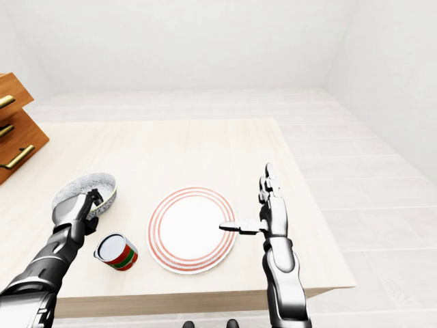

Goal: Put the bowl on the plate.

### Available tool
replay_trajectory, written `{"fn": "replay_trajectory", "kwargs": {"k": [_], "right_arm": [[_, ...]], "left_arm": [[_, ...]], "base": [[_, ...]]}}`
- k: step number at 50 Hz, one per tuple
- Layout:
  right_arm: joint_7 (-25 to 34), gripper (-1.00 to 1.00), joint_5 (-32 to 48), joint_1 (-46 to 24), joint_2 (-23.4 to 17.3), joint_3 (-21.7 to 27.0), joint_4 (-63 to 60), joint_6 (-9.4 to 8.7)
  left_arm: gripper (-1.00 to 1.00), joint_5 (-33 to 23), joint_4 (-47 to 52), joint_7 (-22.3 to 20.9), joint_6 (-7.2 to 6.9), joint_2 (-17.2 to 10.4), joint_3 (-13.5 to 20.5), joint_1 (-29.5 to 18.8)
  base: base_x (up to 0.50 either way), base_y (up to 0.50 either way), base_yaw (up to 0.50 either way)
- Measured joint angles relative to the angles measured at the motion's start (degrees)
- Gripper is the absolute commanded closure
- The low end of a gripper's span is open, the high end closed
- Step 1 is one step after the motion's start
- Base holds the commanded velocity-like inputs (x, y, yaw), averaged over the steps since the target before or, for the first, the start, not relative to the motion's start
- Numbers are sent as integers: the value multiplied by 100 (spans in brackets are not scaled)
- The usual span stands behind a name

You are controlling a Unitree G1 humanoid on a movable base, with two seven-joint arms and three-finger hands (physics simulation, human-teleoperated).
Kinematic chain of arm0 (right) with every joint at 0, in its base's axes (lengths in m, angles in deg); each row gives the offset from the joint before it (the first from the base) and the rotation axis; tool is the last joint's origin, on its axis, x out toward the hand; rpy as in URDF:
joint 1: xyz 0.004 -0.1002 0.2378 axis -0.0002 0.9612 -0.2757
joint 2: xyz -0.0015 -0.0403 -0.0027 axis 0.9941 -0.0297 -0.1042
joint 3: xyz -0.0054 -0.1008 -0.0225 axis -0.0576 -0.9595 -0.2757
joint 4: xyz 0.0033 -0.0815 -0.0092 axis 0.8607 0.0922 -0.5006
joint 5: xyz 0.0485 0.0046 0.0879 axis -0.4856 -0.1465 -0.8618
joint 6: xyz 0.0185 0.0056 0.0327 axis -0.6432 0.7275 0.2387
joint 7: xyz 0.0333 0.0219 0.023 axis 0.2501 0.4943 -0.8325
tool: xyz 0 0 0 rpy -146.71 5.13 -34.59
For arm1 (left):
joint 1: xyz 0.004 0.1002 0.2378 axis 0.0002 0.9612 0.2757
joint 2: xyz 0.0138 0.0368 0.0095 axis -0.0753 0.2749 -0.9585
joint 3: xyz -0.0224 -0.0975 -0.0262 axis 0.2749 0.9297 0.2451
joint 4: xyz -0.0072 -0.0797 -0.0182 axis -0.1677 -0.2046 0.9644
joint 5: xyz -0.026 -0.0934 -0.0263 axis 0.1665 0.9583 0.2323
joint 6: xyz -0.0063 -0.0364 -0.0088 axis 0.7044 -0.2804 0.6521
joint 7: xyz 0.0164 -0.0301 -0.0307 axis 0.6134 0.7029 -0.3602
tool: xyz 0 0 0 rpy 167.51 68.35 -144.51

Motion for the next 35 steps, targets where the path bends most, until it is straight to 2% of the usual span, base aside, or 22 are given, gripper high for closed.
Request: {"fn": "replay_trajectory", "kwargs": {"k": [23,35], "right_arm": [[15,-100,13,-25,-3,-1,-90,0],[6,-100,23,12,10,-12,-80,0]], "left_arm": [[100,15,260,-185,-1,-93,-15,-68],[100,36,985,-448,0,-96,126,142]], "base": [[0,0,0],[0,0,0]]}}
